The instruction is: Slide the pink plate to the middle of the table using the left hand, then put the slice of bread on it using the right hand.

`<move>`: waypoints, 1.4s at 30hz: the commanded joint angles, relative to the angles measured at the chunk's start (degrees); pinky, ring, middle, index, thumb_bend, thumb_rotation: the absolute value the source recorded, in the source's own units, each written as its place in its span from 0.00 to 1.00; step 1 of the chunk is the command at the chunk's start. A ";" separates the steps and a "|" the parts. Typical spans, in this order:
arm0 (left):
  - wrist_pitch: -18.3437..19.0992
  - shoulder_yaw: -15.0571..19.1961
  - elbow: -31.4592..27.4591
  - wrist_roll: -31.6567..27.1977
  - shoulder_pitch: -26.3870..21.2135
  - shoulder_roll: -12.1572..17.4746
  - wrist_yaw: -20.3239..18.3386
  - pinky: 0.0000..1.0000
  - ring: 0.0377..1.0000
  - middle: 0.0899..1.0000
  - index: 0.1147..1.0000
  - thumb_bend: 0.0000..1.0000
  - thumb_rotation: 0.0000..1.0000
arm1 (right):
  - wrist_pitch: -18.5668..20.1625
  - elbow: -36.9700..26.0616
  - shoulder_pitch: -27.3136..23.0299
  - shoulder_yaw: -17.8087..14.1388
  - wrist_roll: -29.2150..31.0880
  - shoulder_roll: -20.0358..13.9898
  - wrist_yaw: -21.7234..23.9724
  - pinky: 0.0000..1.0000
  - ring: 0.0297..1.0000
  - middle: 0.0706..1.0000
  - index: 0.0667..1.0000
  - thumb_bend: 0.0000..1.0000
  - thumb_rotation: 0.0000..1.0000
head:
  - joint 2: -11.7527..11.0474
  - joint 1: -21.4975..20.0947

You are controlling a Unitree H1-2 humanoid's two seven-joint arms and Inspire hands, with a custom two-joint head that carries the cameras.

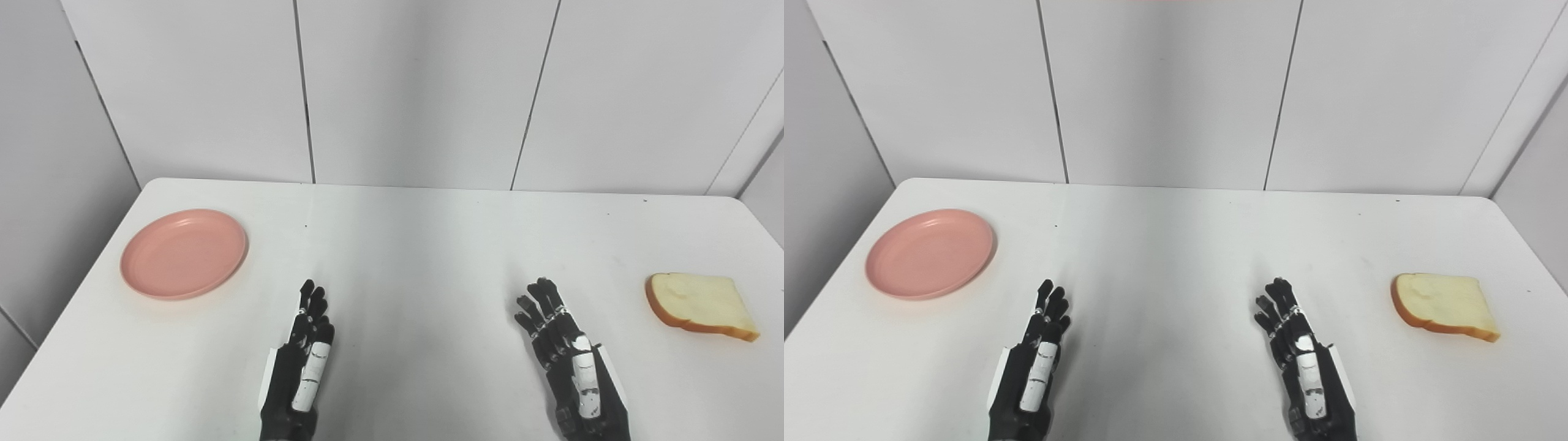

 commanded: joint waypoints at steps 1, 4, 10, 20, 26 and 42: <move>-0.41 0.31 -1.24 -0.95 1.07 0.31 -0.62 1.00 1.00 1.00 1.00 0.76 0.80 | -1.38 6.60 4.16 -0.62 -0.59 -0.40 0.02 0.92 0.92 0.94 0.94 0.84 0.90 | 0.29 -2.02; -0.11 0.47 -1.66 -1.28 1.24 0.56 -0.72 1.00 1.00 1.00 1.00 0.77 0.80 | -1.58 6.45 4.27 -0.42 -0.89 -0.16 -0.10 0.91 0.91 0.93 0.94 0.83 0.90 | 0.29 -2.02; 0.37 1.34 -2.48 -2.65 1.42 1.70 -1.72 1.00 1.00 1.00 1.00 0.75 0.79 | -1.46 5.77 4.42 0.47 -2.54 0.80 -1.18 0.90 0.91 0.94 0.95 0.83 0.91 | 0.58 -4.70; 1.35 2.31 -2.99 -2.96 1.36 1.56 -2.57 1.00 1.00 1.00 1.00 0.75 0.78 | -1.55 4.69 4.48 0.88 -3.73 2.07 -3.07 0.91 0.92 0.95 0.96 0.82 0.93 | 1.68 -5.69; 2.69 3.08 -4.15 -3.71 1.31 1.83 -3.13 1.00 1.00 1.00 1.00 0.75 0.77 | -0.86 3.41 4.86 1.24 -4.44 3.13 -4.98 0.91 0.92 0.96 0.95 0.81 0.91 | 2.34 -7.54; 5.41 5.16 -6.01 -5.88 1.46 3.83 -4.77 1.00 1.00 1.00 1.00 0.80 0.78 | -0.09 2.41 4.76 3.65 -7.67 5.22 -7.53 0.95 0.95 0.98 0.99 0.82 0.93 | 2.45 -11.33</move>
